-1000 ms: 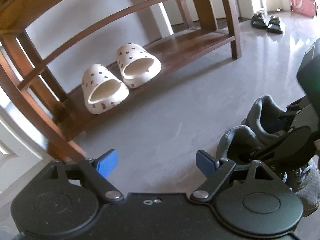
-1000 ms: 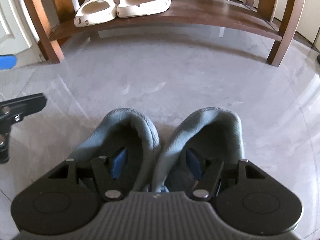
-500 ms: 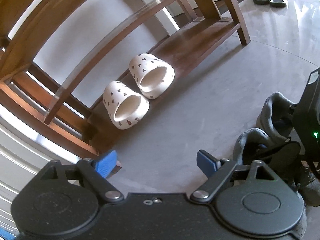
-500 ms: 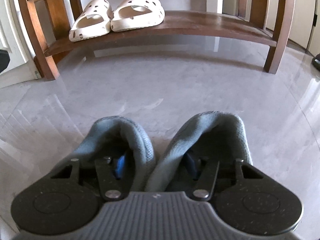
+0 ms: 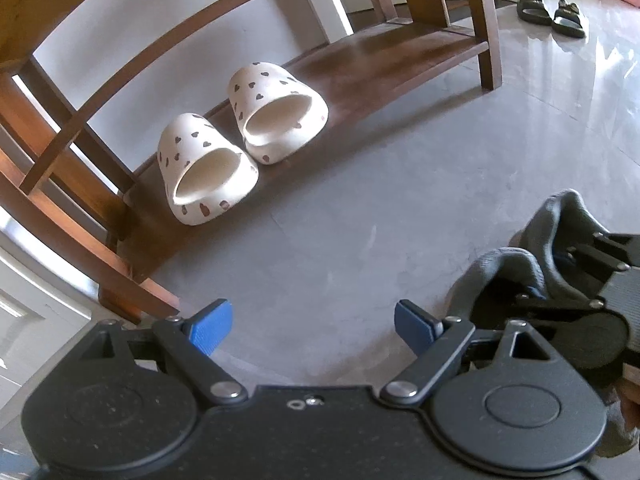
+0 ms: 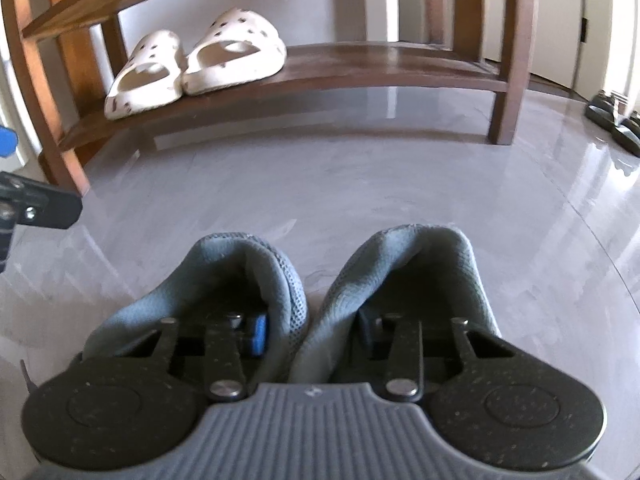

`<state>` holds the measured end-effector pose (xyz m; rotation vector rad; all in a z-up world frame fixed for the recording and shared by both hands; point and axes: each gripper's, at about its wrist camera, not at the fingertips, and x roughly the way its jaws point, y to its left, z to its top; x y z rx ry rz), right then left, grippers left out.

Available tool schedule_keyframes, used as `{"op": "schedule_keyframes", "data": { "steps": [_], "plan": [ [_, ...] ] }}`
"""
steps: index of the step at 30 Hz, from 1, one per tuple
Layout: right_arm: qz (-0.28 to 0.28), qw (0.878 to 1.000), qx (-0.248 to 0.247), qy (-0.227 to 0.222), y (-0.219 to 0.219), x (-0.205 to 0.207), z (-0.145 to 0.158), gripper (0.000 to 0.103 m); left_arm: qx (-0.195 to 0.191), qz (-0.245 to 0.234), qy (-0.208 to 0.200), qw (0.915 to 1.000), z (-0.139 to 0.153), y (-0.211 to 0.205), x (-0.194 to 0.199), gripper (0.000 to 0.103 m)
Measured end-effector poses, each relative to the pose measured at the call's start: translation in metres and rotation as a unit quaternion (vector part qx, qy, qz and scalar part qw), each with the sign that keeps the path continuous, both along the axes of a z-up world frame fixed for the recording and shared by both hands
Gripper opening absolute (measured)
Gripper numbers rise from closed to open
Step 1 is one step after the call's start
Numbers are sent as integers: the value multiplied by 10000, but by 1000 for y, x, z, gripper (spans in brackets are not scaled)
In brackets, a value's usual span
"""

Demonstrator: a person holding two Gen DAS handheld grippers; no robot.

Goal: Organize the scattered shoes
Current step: 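Lift the blue-grey sneakers with the right gripper and carry them toward the rack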

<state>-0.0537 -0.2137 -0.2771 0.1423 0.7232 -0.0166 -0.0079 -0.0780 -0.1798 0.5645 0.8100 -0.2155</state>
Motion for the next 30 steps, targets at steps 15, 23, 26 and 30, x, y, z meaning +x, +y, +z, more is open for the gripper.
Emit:
{"op": "schedule_keyframes", "data": {
  "steps": [15,23,26,30],
  "plan": [
    [-519,9956,212,-749,-14,-46,31,43,-412,-224,-175,9987,-1,-17,11,89],
    [-805,9888,196,-1241,-30,-67,50,43,-676,-388,-554,9954,8,-34,16,89],
    [-898,9846,162,-1490,-37,-70,61,43,-816,-528,-833,9918,16,-41,16,89],
    [-977,9795,123,-1757,-48,-67,78,43,-1052,-686,-1158,9853,31,-49,20,90]
  ]
}}
